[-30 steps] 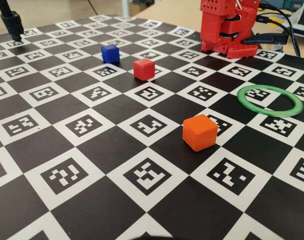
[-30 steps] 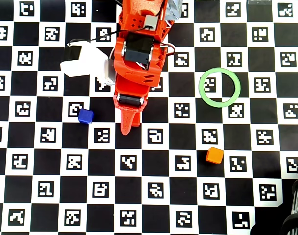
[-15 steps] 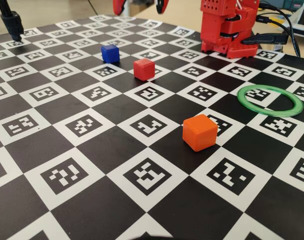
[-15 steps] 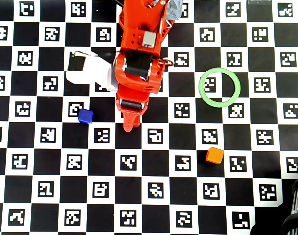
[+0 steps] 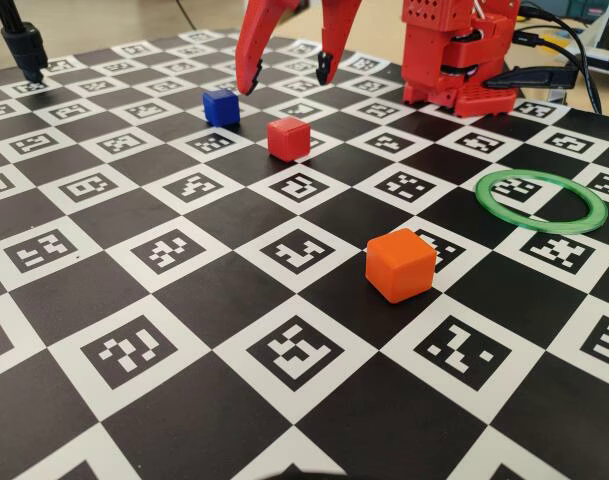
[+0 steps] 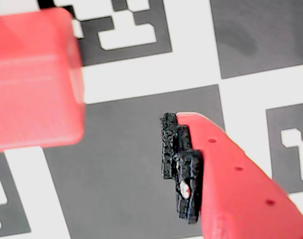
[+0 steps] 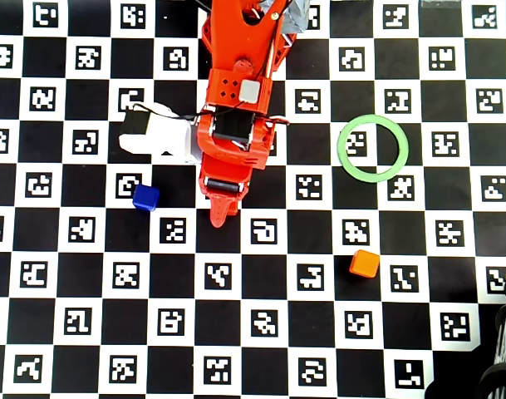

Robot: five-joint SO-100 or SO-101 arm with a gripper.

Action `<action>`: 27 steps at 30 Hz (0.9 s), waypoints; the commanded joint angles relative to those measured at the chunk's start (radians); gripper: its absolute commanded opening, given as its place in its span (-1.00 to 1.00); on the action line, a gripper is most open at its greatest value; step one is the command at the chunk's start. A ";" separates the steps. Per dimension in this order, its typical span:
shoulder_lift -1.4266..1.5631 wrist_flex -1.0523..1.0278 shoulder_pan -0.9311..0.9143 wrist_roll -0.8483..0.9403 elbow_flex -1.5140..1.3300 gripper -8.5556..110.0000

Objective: Grab the red cube then put it in the green circle then put the blue cube on top and finally the orange cube on top

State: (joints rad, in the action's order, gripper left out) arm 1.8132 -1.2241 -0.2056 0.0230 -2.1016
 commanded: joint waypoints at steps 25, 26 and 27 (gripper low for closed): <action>-0.130 0.265 0.029 0.051 -0.069 -0.09; -0.130 0.265 0.031 0.049 -0.069 -0.09; -0.130 0.267 0.032 0.048 -0.069 -0.09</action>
State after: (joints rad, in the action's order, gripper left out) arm 1.6659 -0.9649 -0.1841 0.0644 -2.1813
